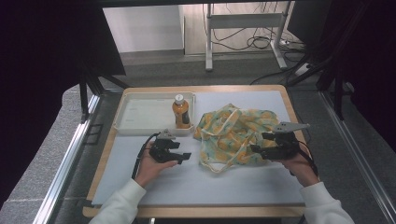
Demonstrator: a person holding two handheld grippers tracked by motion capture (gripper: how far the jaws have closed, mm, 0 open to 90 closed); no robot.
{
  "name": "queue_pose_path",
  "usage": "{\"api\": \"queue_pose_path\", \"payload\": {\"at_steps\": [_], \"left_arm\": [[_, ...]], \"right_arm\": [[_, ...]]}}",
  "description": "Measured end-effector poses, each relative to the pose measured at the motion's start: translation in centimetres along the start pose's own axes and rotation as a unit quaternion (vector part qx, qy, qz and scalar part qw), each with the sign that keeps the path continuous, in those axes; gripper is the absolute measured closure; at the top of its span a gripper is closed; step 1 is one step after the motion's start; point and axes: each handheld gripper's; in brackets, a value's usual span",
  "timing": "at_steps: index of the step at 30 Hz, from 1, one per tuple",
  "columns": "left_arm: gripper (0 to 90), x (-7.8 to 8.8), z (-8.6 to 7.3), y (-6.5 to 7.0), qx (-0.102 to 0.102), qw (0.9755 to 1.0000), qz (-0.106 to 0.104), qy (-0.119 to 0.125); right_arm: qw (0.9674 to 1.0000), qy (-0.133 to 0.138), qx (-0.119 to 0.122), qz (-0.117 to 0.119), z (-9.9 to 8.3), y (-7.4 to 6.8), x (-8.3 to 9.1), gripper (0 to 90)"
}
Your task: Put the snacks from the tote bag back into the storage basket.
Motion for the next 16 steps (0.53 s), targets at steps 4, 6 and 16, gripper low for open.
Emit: {"api": "queue_pose_path", "payload": {"at_steps": [4, 6, 16], "left_arm": [[29.0, 0.11, -0.01, -0.05, 0.003, 1.0000, 0.001, 0.003], [29.0, 0.15, -0.01, 0.00, 0.002, 1.0000, 0.001, 0.003], [28.7, 0.32, -0.03, -0.01, 0.001, 1.0000, 0.000, 0.007]], "right_arm": [[1.0000, -0.003, 0.000, 0.001, -0.29, 0.15, -0.30, 27.3], [1.0000, -0.002, -0.001, 0.002, -0.25, 0.10, -0.34, 27.2], [0.9999, 0.012, -0.002, -0.003, -0.43, 0.10, -0.01, 27.2]]}}
Point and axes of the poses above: each handheld gripper's, and its own axes: x roughly backward along the jaws, z roughly out of its top, y roughly to its right, and after that the axes turned 3 degrees about -y, right-handed
